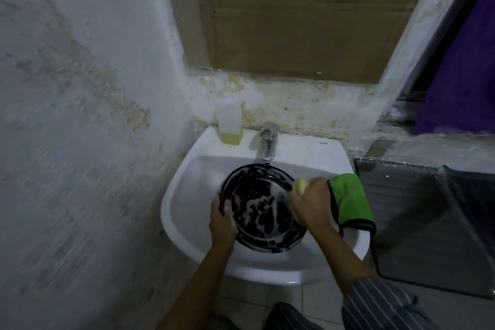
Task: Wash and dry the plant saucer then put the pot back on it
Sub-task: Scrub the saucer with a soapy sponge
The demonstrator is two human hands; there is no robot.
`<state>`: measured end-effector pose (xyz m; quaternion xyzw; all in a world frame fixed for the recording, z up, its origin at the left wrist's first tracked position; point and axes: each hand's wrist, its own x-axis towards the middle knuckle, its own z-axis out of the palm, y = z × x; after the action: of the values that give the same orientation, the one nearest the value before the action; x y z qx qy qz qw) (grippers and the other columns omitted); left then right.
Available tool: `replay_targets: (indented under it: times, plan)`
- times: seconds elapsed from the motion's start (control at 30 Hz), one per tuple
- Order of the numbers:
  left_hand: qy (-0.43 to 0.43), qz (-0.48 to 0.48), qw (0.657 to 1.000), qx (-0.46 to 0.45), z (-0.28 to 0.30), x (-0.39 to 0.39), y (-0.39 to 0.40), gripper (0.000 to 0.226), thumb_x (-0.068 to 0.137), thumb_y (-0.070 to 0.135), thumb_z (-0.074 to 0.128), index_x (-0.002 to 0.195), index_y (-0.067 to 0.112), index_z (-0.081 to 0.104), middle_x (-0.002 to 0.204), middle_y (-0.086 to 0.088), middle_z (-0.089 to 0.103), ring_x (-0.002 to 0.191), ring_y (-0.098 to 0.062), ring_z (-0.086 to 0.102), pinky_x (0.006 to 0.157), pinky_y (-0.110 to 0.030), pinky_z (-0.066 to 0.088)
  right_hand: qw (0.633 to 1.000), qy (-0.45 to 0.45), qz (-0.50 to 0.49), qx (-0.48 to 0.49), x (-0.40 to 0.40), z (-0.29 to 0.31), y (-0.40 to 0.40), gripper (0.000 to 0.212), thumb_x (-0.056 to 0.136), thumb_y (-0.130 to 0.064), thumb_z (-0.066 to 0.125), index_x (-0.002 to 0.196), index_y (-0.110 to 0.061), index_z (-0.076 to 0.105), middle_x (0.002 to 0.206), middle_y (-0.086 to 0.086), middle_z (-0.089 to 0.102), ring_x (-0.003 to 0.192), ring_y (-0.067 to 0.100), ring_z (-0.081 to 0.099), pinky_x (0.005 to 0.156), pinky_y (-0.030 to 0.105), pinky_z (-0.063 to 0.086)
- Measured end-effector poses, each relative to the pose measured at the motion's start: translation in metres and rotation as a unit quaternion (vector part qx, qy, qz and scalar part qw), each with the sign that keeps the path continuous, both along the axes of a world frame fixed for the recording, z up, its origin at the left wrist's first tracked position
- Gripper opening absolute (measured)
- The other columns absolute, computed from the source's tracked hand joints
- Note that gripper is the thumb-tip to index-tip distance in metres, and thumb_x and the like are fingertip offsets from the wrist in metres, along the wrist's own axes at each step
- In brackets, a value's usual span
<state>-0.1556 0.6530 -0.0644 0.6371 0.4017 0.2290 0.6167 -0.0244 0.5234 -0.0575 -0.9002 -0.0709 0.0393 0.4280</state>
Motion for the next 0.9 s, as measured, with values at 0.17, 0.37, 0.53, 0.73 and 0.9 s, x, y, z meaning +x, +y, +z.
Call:
replay_targets:
  times: [0.17,0.37,0.53,0.73,0.9]
  plan:
    - [0.027,-0.038,0.996,0.081,0.000,0.000,0.003,0.037,0.098,0.028,0.042,0.130,0.013,0.053,0.126,-0.004,0.060,0.115,-0.019,0.053,0.096,-0.025,0.040,0.979,-0.044,0.145,-0.133,-0.020,-0.008,0.045,0.039,0.091,-0.011,0.053,0.128,-0.007,0.044,0.130,0.016,0.046,0.118,0.029,0.046,0.099,0.033,0.037]
    - [0.037,0.033,0.997,0.055,-0.001,-0.005,0.024,0.035,0.099,0.028,0.040,0.123,0.009,0.058,0.120,-0.012,0.062,0.112,-0.029,0.056,0.101,-0.044,0.044,0.905,-0.131,0.379,-0.143,-0.071,-0.013,0.069,0.034,0.092,-0.023,0.051,0.121,-0.006,0.051,0.122,0.015,0.054,0.111,0.028,0.052,0.088,0.035,0.042]
    - [0.011,0.035,0.996,0.078,-0.003,-0.018,0.030,0.032,0.098,0.024,0.043,0.121,0.009,0.060,0.115,-0.009,0.064,0.108,-0.026,0.059,0.097,-0.038,0.047,0.896,-0.134,0.331,-0.262,-0.033,-0.024,0.025,0.028,0.093,-0.020,0.043,0.119,-0.010,0.046,0.120,0.014,0.054,0.096,0.031,0.060,0.071,0.036,0.046]
    - [0.002,-0.049,0.995,0.081,0.001,-0.006,0.020,0.035,0.096,0.028,0.046,0.125,0.012,0.059,0.122,-0.005,0.064,0.113,-0.019,0.058,0.100,-0.036,0.047,0.923,-0.202,0.245,-0.218,-0.010,-0.003,0.061,0.029,0.076,-0.010,0.065,0.102,0.001,0.058,0.098,0.022,0.062,0.079,0.033,0.064,0.057,0.029,0.045]
    - [0.009,-0.032,0.997,0.068,0.003,0.000,0.040,0.033,0.097,0.026,0.047,0.120,0.009,0.062,0.117,-0.010,0.066,0.109,-0.025,0.060,0.098,-0.042,0.048,0.926,-0.147,0.326,-0.123,-0.062,-0.010,0.091,0.031,0.088,-0.022,0.053,0.114,-0.006,0.053,0.114,0.015,0.055,0.103,0.028,0.053,0.082,0.031,0.039]
